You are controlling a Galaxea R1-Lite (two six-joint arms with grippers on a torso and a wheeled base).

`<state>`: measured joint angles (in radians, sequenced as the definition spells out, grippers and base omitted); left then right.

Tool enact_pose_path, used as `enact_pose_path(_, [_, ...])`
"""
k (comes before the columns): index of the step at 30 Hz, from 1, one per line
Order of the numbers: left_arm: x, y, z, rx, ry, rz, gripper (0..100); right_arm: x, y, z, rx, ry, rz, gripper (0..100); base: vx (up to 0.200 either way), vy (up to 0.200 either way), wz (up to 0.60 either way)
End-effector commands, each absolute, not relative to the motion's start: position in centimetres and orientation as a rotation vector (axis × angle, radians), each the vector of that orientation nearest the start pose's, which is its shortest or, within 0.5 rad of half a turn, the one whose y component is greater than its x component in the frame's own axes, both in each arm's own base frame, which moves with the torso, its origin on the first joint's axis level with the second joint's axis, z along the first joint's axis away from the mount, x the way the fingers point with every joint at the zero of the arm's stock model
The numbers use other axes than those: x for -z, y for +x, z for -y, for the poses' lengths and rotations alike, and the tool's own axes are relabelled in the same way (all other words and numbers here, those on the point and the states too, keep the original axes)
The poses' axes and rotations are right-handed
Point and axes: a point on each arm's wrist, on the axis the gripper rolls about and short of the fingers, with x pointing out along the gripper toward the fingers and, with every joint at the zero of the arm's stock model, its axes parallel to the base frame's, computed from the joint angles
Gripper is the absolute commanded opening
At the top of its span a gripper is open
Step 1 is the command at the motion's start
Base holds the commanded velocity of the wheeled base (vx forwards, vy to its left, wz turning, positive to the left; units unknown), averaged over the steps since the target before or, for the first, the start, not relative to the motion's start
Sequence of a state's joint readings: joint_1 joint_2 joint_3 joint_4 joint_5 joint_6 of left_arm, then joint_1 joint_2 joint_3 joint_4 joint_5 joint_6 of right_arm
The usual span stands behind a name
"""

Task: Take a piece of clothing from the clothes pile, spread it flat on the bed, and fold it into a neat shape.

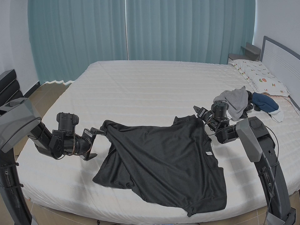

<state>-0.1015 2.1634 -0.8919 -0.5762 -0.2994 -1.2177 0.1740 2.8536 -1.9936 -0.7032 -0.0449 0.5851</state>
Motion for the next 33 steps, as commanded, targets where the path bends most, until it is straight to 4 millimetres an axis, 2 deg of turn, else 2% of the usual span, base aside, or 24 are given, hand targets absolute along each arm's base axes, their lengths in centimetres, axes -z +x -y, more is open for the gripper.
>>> enact_pose_path(1, [-3.9, 36.5, 4.4, -0.092, -1.226, -0.848, 100, 0.4, 54.2, -9.2, -0.061, 0.575, -0.216, 100, 0.0, 0.0, 0.0])
enact_pose_path(6, [-3.8, 35.9, 4.4, -0.101, -1.226, -0.862, 100, -2.2, 51.0, -8.2, -0.03, 0.68, -0.287, 100, 0.0, 0.0, 0.0])
enact_pose_path(10, [-4.3, 34.9, 4.2, -0.093, -1.223, -0.848, 100, -3.6, 47.1, -7.3, -0.009, 0.729, -0.33, 100, 0.0, 0.0, 0.0])
enact_pose_path(12, [-4.4, 34.9, 4.2, -0.092, -1.223, -0.847, 100, -3.7, 46.9, -7.3, -0.008, 0.73, -0.332, 100, 0.0, 0.0, 0.0])
enact_pose_path(13, [-4.7, 34.4, 4.2, -0.082, -1.22, -0.835, 100, -4.5, 44.1, -6.8, -0.026, 0.779, -0.356, 100, 0.0, 0.0, 0.0])
enact_pose_path(15, [-4.7, 34.0, 4.1, -0.09, -1.224, -0.843, 100, -5.2, 41.9, -6.6, -0.049, 0.819, -0.391, 100, 0.0, 0.0, 0.0])
enact_pose_path(16, [-4.7, 34.0, 4.1, -0.09, -1.224, -0.843, 100, -5.2, 41.9, -6.6, -0.049, 0.819, -0.391, 100, 0.0, 0.0, 0.0])
enact_pose_path(17, [-4.4, 33.5, 4.1, -0.098, -1.223, -0.857, 100, -5.6, 39.3, -6.6, -0.072, 0.848, -0.447, 100, 0.0, 0.0, 0.0])
enact_pose_path(18, [-4.5, 33.1, 4.1, -0.101, -1.223, -0.862, 100, -5.9, 38.0, -6.5, -0.078, 0.856, -0.467, 100, 0.0, 0.0, 0.0])
enact_pose_path(19, [-4.5, 33.1, 4.1, -0.101, -1.223, -0.862, 100, -5.9, 38.0, -6.5, -0.078, 0.856, -0.467, 100, 0.0, 0.0, 0.0])
enact_pose_path(20, [-4.7, 32.4, 4.4, -0.098, -1.22, -0.873, 100, -6.1, 36.3, -6.4, -0.074, 0.857, -0.496, 100, -0.2, 0.0, 0.0])
enact_pose_path(23, [-4.5, 31.5, 4.5, -0.1, -1.21, -0.891, 100, -6.3, 33.1, -6.0, -0.079, 0.866, -0.544, 100, -0.2, 0.0, 0.0])
enact_pose_path(24, [-4.5, 31.5, 4.5, -0.1, -1.21, -0.891, 100, -6.3, 33.1, -6.0, -0.079, 0.866, -0.544, 100, -0.2, 0.0, 0.0])
enact_pose_path(25, [-4.4, 31.3, 4.5, -0.104, -1.209, -0.899, 100, -6.1, 31.8, -5.8, -0.101, 0.885, -0.58, 100, -0.2, 0.0, 0.0])
enact_pose_path(27, [-4.3, 31.1, 4.7, -0.102, -1.202, -0.91, 100, -5.6, 30.7, -5.5, -0.139, 0.925, -0.631, 100, -0.2, 0.0, 0.0])
enact_pose_path(31, [-3.9, 30.9, 5.1, -0.104, -1.181, -0.923, 100, -4.9, 30.5, -5.5, -0.17, 0.954, -0.658, 100, -0.2, 0.0, 0.0])
enact_pose_path(33, [-3.8, 30.9, 5.1, -0.107, -1.179, -0.925, 100, -4.3, 30.2, -5.4, -0.161, 0.953, -0.684, 100, 0.0, 0.0, 0.0])
